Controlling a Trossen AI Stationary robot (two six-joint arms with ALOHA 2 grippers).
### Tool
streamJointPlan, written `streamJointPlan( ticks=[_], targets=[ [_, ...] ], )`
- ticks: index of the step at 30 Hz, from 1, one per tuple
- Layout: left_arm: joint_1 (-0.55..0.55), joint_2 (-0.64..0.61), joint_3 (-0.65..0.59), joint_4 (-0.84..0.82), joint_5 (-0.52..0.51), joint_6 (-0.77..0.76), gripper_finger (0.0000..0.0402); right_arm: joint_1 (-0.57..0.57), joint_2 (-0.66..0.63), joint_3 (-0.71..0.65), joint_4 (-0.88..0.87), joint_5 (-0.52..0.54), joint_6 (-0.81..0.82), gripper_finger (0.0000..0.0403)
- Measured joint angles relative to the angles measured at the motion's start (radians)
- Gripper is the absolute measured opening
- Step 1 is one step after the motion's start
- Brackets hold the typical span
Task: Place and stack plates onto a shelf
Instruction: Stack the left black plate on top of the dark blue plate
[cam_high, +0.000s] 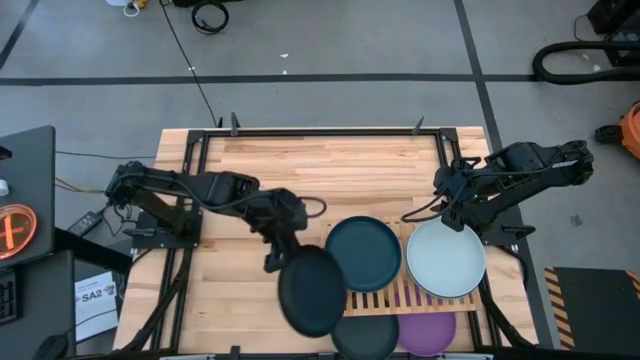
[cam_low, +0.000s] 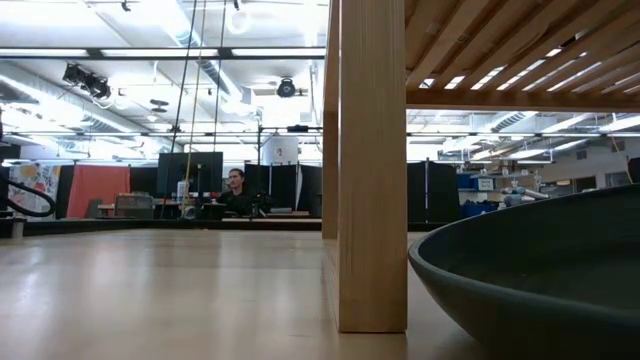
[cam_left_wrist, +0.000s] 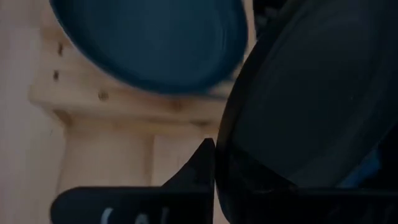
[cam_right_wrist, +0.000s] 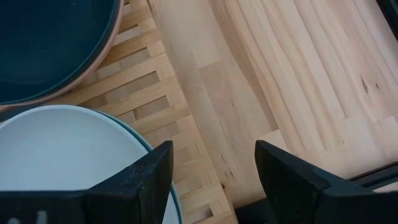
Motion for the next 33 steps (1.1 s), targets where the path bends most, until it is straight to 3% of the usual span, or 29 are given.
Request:
streamJointPlan(
  ticks=[8,16,33],
  targets=[
    [0.057,0.0,0.0,0.16,-0.001,-0.176,0.0017,0.0,0.0,0.0,0.0,0.0,0.0,0.0232],
    [0.092,0.025,0.0,0.283,-0.022,-0.25,0.0017,0.0,0.0,0.0,0.0,0.0,0.0,0.0232],
    [0.127,0.148,-0.003,0.303,-0.039,-0.289,0.0019,0.0,0.0,0.0,0.005,0.0,0.0,0.0232]
  ],
)
